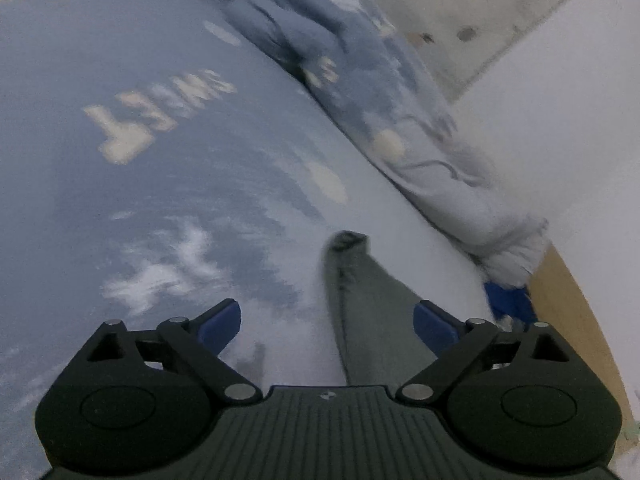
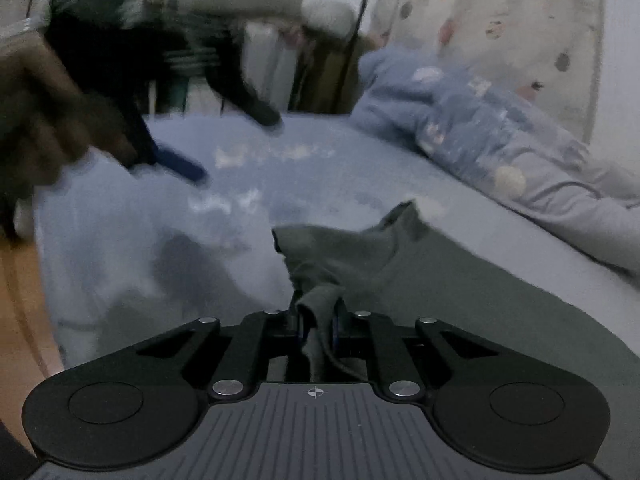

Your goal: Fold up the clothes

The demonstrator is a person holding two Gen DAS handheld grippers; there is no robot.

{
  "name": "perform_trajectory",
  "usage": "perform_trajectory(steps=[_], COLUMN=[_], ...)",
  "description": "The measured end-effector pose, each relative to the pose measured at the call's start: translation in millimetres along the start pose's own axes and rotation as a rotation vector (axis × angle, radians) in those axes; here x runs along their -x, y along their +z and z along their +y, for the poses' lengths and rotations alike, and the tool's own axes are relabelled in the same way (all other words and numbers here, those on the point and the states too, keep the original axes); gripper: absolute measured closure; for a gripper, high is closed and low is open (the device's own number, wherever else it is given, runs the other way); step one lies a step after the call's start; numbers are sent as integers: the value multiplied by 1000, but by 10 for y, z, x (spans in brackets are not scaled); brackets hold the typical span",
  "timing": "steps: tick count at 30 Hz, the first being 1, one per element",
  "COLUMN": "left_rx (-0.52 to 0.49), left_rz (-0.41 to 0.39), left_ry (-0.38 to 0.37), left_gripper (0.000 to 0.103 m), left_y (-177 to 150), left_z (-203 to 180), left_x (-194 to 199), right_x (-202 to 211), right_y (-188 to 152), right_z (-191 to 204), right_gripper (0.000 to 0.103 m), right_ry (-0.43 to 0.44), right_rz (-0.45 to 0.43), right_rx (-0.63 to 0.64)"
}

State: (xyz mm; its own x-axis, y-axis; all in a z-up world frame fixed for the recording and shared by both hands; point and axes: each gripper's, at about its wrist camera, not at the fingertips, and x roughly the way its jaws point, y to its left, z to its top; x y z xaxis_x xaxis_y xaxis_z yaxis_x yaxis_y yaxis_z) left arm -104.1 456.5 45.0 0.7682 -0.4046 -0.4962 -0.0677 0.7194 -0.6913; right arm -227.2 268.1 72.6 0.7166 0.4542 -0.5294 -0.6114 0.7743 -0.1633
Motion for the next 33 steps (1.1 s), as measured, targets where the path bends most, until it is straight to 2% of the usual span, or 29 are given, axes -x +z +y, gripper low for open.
perform_trajectory(steps=[4,7,11,12,13,14,15,21,27,33], left_rx=[-61,-96,-118,-129,-138,-153,-171,-200,-281,-360], left_rz=[82,148,180,190,199,204,208,169,156,173], left_ry=[5,25,10,11,30,78,124,93,37,-21], left_gripper=[3,4,8,24,77,88,87,88,88,88], left_y=[99,118,164,168,176,181,178,220,171,-42], left_z=[-207,-346,-492,-519,-542,-578,-623,-1042,-1841,-2749], left_x=[-624,-1044,-1350,-1393,-1431,-1459,-1464,-1256,-1198,-1476], right_x=[223,290,307,311,316,319,330,565,1065,1721], right_y=[47,23,-17,-23,-30,-37,-40,-41,-82,-331], right_z=[-209,-290,-351,-361,-362,-361,-369,-695,-1140,-1624], right_gripper=[90,90,90,90,90,90,90,90,90,90], right_ry=[13,25,36,40,44,47,48,41,-1,-90], right_rz=[-31,-33,-31,-32,-35,-38,-42,-87,-164,-235], right_rx=[-82,-98,-99,-101,-98,-93,-95,-234,-411,-566])
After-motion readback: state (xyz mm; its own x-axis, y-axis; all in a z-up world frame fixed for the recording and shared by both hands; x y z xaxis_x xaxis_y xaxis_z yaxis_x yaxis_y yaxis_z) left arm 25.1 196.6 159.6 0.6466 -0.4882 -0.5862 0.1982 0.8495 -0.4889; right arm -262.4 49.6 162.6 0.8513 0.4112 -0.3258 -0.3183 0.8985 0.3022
